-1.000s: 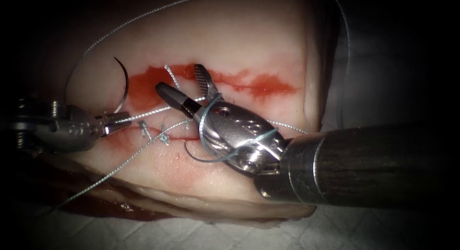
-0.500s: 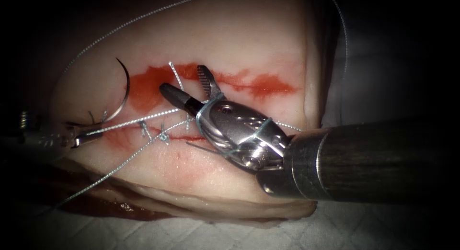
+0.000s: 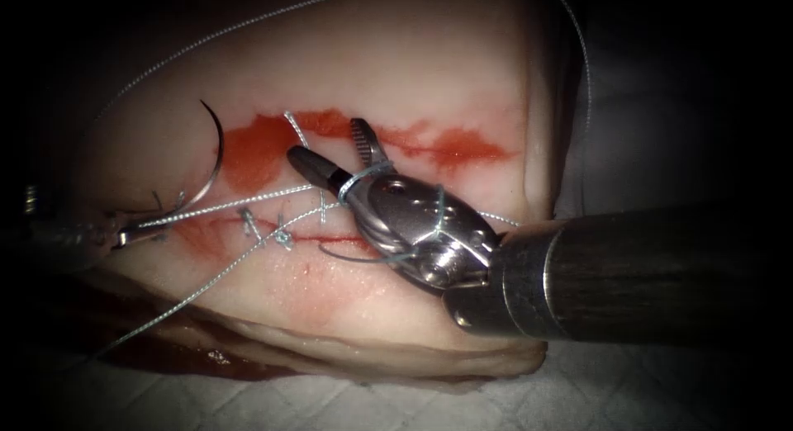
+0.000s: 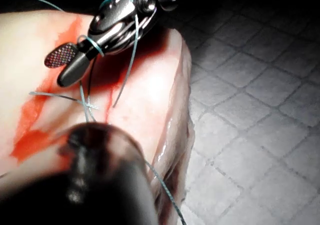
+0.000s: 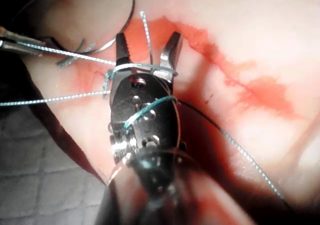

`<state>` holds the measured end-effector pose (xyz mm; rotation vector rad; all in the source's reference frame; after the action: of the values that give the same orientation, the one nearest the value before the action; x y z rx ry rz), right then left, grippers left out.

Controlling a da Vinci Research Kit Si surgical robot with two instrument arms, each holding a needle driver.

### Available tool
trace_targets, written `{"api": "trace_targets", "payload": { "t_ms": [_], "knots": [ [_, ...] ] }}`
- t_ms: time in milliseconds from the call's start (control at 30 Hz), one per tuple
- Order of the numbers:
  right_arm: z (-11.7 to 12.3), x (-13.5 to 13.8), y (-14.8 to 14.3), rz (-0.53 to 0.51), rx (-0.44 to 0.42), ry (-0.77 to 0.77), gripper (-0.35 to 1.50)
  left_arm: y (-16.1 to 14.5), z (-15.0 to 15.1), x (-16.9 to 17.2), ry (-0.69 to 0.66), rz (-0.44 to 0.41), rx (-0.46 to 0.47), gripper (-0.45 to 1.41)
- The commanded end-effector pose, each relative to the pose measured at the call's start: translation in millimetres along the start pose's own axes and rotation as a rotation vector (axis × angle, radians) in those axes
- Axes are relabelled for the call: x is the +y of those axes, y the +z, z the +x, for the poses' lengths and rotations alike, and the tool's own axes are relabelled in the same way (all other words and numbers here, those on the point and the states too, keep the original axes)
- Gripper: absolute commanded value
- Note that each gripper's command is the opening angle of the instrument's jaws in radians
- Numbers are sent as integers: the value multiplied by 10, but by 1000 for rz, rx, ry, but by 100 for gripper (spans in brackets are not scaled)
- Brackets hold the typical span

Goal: Wound Closure

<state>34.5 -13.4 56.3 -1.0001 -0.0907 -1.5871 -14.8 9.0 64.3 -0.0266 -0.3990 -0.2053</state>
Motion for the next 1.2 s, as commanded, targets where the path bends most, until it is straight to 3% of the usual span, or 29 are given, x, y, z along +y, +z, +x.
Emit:
{"api": "trace_targets", "payload": {
  "t_ms": [33,567,767,833,933,1200],
  "knots": [
    [1,6,11,-3,0,1,83,7,-2,-1,0,-3,0,-45],
    [9,13,40,-27,77,-8,74,16,-2,-12,-3,4,16,-45],
    [12,14,50,-26,87,-10,56,17,-3,-13,-3,11,17,-45],
    [13,14,51,-26,86,-10,29,17,-3,-13,-3,11,16,-45],
    [16,15,49,-31,86,-12,15,17,-2,-14,-3,13,19,-45],
    [20,22,42,-76,94,-69,12,16,-2,-14,-2,17,18,-45]
  ]
}}
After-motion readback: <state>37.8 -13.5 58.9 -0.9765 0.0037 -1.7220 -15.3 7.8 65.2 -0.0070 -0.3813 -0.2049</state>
